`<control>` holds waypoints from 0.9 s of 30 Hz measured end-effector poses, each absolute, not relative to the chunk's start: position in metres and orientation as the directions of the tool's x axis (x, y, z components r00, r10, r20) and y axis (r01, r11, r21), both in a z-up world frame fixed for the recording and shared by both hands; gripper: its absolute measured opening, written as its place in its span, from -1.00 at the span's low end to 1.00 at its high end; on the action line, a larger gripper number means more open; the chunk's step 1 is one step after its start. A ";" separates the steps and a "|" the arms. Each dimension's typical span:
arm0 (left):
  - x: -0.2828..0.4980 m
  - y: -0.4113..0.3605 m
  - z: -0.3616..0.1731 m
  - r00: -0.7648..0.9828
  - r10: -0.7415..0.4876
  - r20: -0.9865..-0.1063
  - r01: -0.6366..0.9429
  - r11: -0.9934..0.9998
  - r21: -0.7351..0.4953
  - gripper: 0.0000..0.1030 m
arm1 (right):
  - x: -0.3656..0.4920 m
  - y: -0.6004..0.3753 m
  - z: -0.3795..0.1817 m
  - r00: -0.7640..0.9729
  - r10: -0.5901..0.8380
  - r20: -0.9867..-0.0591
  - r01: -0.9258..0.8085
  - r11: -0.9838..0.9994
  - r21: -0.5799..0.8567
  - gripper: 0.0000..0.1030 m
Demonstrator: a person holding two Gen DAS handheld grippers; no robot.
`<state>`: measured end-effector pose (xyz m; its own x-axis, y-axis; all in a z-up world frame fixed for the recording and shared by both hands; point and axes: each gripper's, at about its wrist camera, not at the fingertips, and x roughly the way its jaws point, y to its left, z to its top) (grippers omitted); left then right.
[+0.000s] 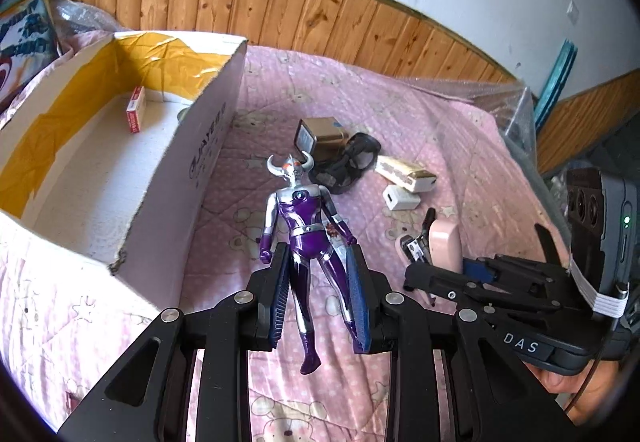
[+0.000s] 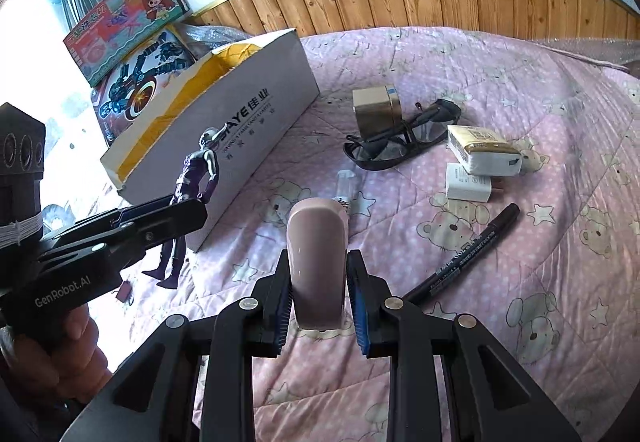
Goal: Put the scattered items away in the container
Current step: 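Lift the action figure and pink stapler and carry them toward the white box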
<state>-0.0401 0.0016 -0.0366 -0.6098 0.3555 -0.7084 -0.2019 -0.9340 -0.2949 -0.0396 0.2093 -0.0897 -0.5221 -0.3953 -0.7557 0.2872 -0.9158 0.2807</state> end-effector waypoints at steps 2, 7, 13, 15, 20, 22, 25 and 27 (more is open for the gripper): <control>-0.037 -0.003 -0.032 -0.621 0.365 -0.694 -0.201 -0.929 -0.309 -0.44 | -0.036 0.205 -0.085 -0.527 -0.393 -0.753 0.294 -0.916 0.273 -0.47; -0.030 -0.017 -0.020 -0.646 0.383 -0.660 -0.193 -0.919 -0.343 -0.44 | -0.030 0.194 -0.073 -0.535 -0.401 -0.743 0.318 -0.911 0.263 -0.47; -0.024 -0.037 -0.012 -0.671 0.388 -0.632 -0.165 -0.909 -0.382 -0.44 | -0.026 0.177 -0.056 -0.537 -0.421 -0.731 0.362 -0.898 0.252 -0.47; -0.022 -0.043 -0.008 -0.682 0.385 -0.622 -0.156 -0.907 -0.390 -0.44 | -0.025 0.171 -0.052 -0.536 -0.427 -0.729 0.377 -0.893 0.245 -0.47; -0.019 -0.059 0.000 -0.706 0.377 -0.599 -0.135 -0.903 -0.408 -0.44 | -0.024 0.155 -0.040 -0.536 -0.439 -0.721 0.418 -0.880 0.225 -0.47; -0.018 -0.065 0.001 -0.714 0.370 -0.594 -0.123 -0.902 -0.413 -0.44 | -0.025 0.149 -0.036 -0.537 -0.442 -0.718 0.431 -0.876 0.217 -0.47; -0.018 -0.077 0.002 -0.722 0.360 -0.591 -0.104 -0.901 -0.422 -0.44 | -0.026 0.143 -0.030 -0.536 -0.448 -0.715 0.446 -0.870 0.211 -0.47; -0.018 -0.084 0.003 -0.728 0.351 -0.589 -0.089 -0.900 -0.426 -0.44 | -0.029 0.137 -0.025 -0.535 -0.453 -0.713 0.460 -0.864 0.203 -0.47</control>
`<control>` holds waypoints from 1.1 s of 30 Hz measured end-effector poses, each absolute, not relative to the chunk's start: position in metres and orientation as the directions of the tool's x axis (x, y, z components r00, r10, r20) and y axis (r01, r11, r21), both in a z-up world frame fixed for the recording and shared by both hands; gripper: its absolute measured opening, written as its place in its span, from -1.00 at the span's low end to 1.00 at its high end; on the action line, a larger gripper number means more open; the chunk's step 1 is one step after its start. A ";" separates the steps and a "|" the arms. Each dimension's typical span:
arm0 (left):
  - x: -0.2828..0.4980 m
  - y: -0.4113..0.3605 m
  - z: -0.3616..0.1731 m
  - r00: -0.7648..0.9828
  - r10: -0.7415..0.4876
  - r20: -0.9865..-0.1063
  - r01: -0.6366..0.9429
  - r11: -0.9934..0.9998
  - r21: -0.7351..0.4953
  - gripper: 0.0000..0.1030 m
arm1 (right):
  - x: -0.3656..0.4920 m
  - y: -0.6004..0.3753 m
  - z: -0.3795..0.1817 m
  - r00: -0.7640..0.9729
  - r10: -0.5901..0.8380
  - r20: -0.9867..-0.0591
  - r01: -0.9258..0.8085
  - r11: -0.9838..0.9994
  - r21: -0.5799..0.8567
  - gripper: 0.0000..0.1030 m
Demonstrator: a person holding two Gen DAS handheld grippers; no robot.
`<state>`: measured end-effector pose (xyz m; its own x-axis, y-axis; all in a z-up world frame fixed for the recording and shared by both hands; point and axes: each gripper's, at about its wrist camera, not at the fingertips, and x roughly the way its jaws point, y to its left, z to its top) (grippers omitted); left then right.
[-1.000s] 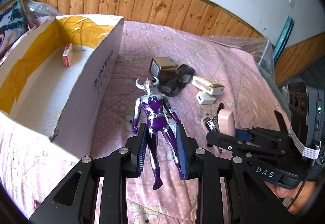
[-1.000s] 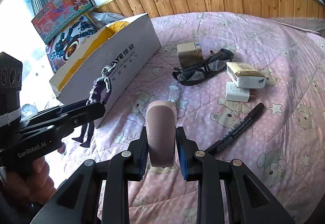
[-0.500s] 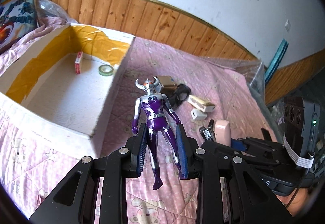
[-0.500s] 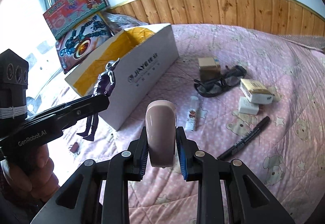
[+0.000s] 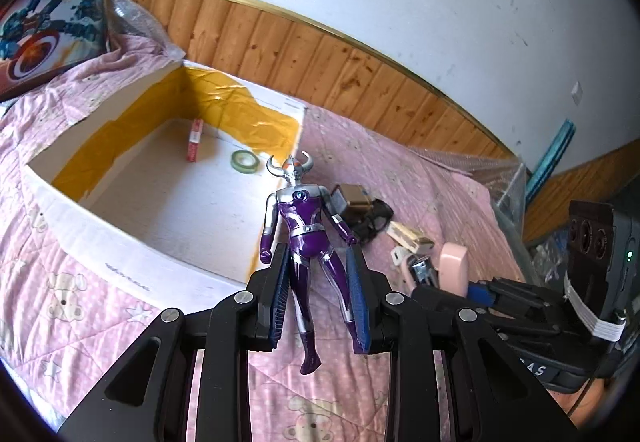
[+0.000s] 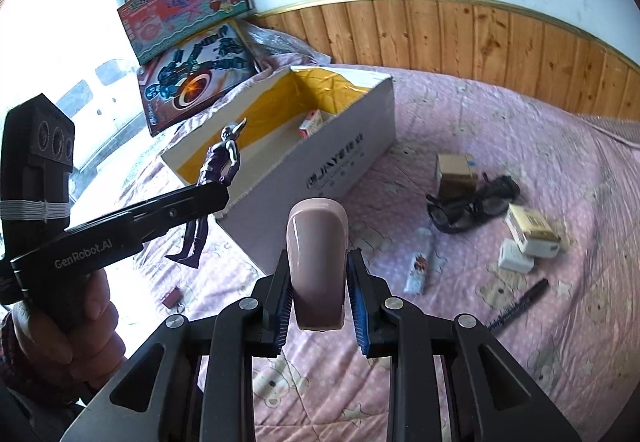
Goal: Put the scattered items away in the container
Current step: 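Lift the action figure and pink stapler and carry them toward the white box, then lower the action figure and pink stapler over the white box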
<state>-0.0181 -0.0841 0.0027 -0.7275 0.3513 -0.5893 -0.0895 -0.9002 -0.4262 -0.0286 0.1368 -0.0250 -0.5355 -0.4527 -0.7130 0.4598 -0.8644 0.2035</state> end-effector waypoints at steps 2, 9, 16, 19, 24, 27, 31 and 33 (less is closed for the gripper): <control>-0.019 -0.091 0.004 -0.734 0.345 -0.585 -0.076 -0.898 -0.434 -0.44 | -0.031 0.132 -0.021 -0.534 -0.458 -0.711 0.471 -0.859 0.199 -0.47; -0.025 -0.112 0.010 -0.746 0.327 -0.580 -0.043 -0.893 -0.448 -0.44 | -0.043 0.109 -0.006 -0.520 -0.487 -0.702 0.517 -0.833 0.195 -0.47; -0.038 -0.129 0.013 -0.741 0.315 -0.593 -0.006 -0.886 -0.463 -0.44 | -0.057 0.083 0.006 -0.503 -0.505 -0.701 0.567 -0.805 0.174 -0.47; -0.044 -0.136 0.015 -0.740 0.308 -0.598 0.010 -0.884 -0.468 -0.44 | -0.064 0.073 0.010 -0.495 -0.512 -0.702 0.584 -0.794 0.168 -0.47; -0.055 -0.147 0.016 -0.732 0.299 -0.612 0.032 -0.882 -0.470 -0.44 | -0.075 0.056 0.017 -0.487 -0.521 -0.701 0.609 -0.778 0.156 -0.47; -0.063 -0.151 0.014 -0.720 0.296 -0.627 0.044 -0.883 -0.468 -0.44 | -0.082 0.049 0.020 -0.481 -0.524 -0.703 0.618 -0.771 0.152 -0.47; -0.074 -0.156 0.013 -0.705 0.292 -0.647 0.058 -0.885 -0.462 -0.44 | -0.091 0.039 0.023 -0.479 -0.528 -0.702 0.629 -0.764 0.145 -0.47; -0.078 -0.159 0.012 -0.697 0.289 -0.656 0.066 -0.886 -0.460 -0.44 | -0.096 0.035 0.024 -0.478 -0.529 -0.701 0.631 -0.762 0.144 -0.47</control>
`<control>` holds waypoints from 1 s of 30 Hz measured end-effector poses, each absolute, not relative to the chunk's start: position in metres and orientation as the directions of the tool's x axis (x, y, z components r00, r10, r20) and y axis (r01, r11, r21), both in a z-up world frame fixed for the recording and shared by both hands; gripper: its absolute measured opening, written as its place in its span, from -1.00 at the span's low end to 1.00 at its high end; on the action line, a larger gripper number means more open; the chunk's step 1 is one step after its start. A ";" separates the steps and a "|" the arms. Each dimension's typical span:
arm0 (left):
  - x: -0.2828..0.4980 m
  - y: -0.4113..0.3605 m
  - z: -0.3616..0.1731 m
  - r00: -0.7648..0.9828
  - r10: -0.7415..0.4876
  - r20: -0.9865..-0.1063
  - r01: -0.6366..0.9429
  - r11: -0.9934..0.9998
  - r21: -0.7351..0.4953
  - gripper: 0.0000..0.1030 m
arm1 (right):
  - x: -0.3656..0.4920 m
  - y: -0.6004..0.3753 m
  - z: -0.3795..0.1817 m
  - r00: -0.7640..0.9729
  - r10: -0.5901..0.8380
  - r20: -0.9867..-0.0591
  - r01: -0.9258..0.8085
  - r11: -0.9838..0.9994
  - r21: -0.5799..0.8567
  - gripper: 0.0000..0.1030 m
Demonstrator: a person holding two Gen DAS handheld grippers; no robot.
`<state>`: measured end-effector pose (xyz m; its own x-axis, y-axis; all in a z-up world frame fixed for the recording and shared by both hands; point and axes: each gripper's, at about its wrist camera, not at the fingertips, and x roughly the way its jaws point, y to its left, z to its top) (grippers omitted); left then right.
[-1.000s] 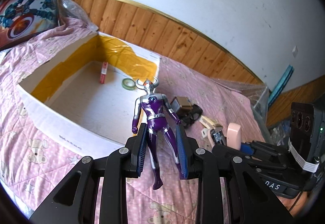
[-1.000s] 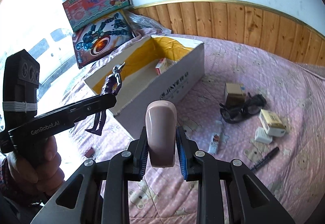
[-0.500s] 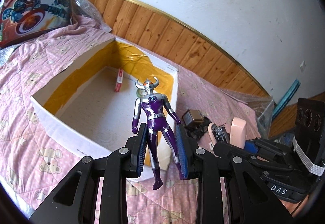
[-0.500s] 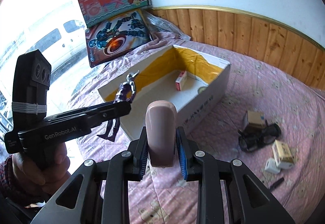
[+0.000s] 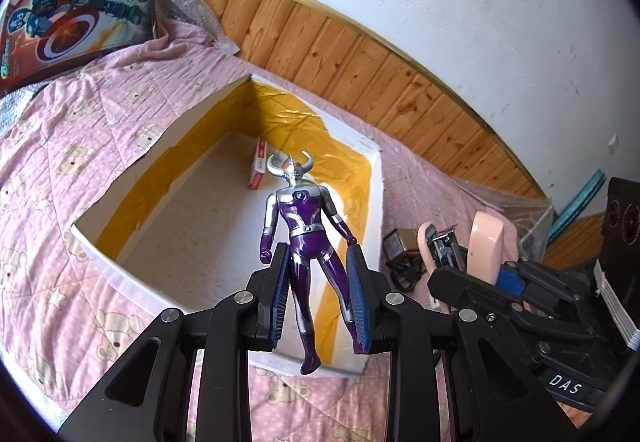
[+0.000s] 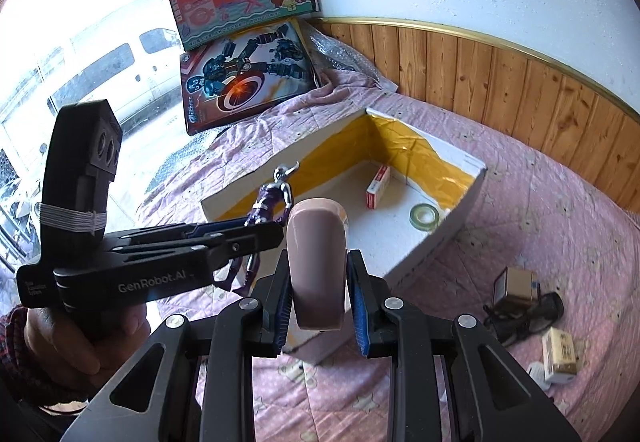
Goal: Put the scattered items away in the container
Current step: 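Lower the action figure and pink stapler over the white box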
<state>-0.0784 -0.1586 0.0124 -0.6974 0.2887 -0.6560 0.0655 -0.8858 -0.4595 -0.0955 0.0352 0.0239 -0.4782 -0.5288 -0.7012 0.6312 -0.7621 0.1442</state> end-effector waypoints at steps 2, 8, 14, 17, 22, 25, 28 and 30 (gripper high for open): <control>-0.084 -0.161 0.012 -0.689 0.287 -0.665 0.071 -0.887 -0.456 -0.44 | -0.102 0.032 0.025 -0.475 -0.530 -0.703 0.632 -0.761 0.146 -0.47; -0.101 -0.169 0.011 -0.662 0.290 -0.691 0.086 -0.887 -0.454 -0.44 | -0.121 0.022 0.024 -0.454 -0.533 -0.714 0.633 -0.757 0.162 -0.47; -0.118 -0.174 0.005 -0.627 0.293 -0.721 0.107 -0.885 -0.452 -0.44 | -0.139 0.014 0.020 -0.435 -0.524 -0.732 0.626 -0.761 0.173 -0.47; -0.127 -0.178 0.002 -0.612 0.292 -0.735 0.114 -0.887 -0.448 -0.44 | -0.150 0.010 0.018 -0.421 -0.519 -0.744 0.616 -0.766 0.185 -0.47; -0.140 -0.184 0.000 -0.599 0.287 -0.748 0.124 -0.889 -0.440 -0.44 | -0.170 0.004 0.010 -0.388 -0.512 -0.767 0.597 -0.773 0.214 -0.47; -0.147 -0.188 -0.003 -0.590 0.287 -0.755 0.129 -0.889 -0.439 -0.44 | -0.181 0.001 0.006 -0.367 -0.510 -0.778 0.583 -0.778 0.235 -0.47; -0.156 -0.191 -0.008 -0.571 0.285 -0.770 0.141 -0.889 -0.434 -0.44 | -0.191 -0.001 0.001 -0.354 -0.501 -0.790 0.566 -0.787 0.246 -0.47; -0.162 -0.193 -0.012 -0.555 0.282 -0.782 0.155 -0.889 -0.430 -0.44 | -0.199 -0.004 -0.003 -0.343 -0.494 -0.799 0.555 -0.793 0.252 -0.47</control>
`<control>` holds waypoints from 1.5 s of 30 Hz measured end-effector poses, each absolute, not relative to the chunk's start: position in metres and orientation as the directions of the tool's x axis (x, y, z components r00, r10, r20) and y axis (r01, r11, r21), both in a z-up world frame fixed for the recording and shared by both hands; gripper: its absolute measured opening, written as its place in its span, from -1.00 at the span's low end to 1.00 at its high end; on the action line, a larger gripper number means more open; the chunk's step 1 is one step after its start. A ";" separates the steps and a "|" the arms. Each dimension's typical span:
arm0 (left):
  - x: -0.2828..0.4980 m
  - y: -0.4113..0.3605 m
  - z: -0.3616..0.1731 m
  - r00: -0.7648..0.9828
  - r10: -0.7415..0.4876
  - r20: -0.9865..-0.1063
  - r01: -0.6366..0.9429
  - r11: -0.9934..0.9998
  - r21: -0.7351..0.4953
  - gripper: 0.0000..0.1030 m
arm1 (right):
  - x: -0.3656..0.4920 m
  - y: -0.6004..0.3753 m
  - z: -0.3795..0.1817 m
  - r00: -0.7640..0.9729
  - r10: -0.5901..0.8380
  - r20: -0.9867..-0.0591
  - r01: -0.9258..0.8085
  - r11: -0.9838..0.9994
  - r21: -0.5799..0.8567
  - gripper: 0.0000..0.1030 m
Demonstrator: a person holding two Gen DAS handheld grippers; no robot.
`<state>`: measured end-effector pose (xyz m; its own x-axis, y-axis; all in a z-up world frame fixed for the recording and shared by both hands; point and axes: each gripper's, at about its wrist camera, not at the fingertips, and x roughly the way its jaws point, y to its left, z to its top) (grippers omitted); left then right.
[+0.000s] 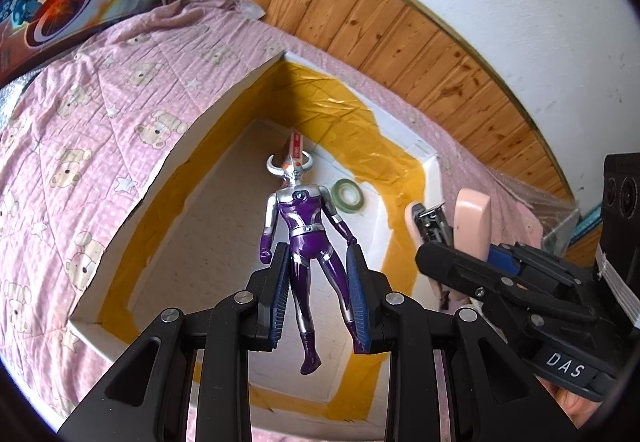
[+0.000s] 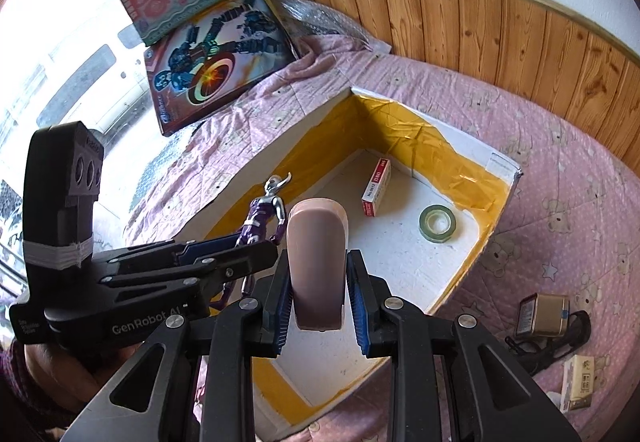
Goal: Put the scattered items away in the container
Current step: 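Lower the action figure and pink stapler over the white box, then open the left gripper releasing the figure while the right gripper releases the stapler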
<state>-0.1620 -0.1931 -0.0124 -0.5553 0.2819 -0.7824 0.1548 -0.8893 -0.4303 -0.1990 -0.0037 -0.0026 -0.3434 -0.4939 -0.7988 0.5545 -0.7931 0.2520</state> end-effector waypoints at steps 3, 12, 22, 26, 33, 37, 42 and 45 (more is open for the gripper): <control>-0.171 -0.198 -0.019 -0.530 0.289 -0.797 0.175 -0.883 -0.436 -0.44 | -0.211 -0.007 -0.008 -0.326 -0.486 -0.811 0.534 -0.802 0.266 -0.47; -0.197 -0.207 -0.027 -0.480 0.305 -0.823 0.206 -0.872 -0.444 -0.44 | -0.261 -0.015 -0.036 -0.241 -0.461 -0.854 0.437 -0.837 0.329 -0.47; -0.226 -0.213 -0.053 -0.382 0.303 -0.873 0.253 -0.874 -0.414 -0.44 | -0.315 -0.027 -0.088 -0.108 -0.403 -0.909 0.313 -0.881 0.354 -0.47; -0.236 -0.216 -0.065 -0.336 0.319 -0.886 0.268 -0.869 -0.415 -0.44 | -0.335 -0.033 -0.104 -0.087 -0.358 -0.929 0.284 -0.903 0.322 -0.47; -0.255 -0.211 -0.073 -0.308 0.283 -0.908 0.252 -0.896 -0.365 -0.43 | -0.355 -0.042 -0.117 -0.074 -0.305 -0.949 0.235 -0.930 0.281 -0.47; -0.265 -0.213 -0.080 -0.295 0.258 -0.920 0.262 -0.904 -0.337 -0.43 | -0.361 -0.047 -0.127 -0.071 -0.263 -0.962 0.218 -0.945 0.242 -0.46; -0.273 -0.210 -0.092 -0.243 0.249 -0.938 0.271 -0.911 -0.312 -0.34 | -0.363 -0.048 -0.131 -0.085 -0.256 -0.963 0.169 -0.956 0.239 -0.40; -0.273 -0.211 -0.095 -0.221 0.271 -0.937 0.296 -0.897 -0.329 -0.15 | -0.362 -0.045 -0.128 -0.096 -0.267 -0.959 0.143 -0.957 0.252 -0.21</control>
<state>-0.2729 -0.2109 -0.0954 -0.2211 0.2705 -0.9370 0.2965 -0.8967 -0.3288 -0.3616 -0.0449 -0.1276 -0.0961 -0.2665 -0.9590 0.1431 -0.9572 0.2517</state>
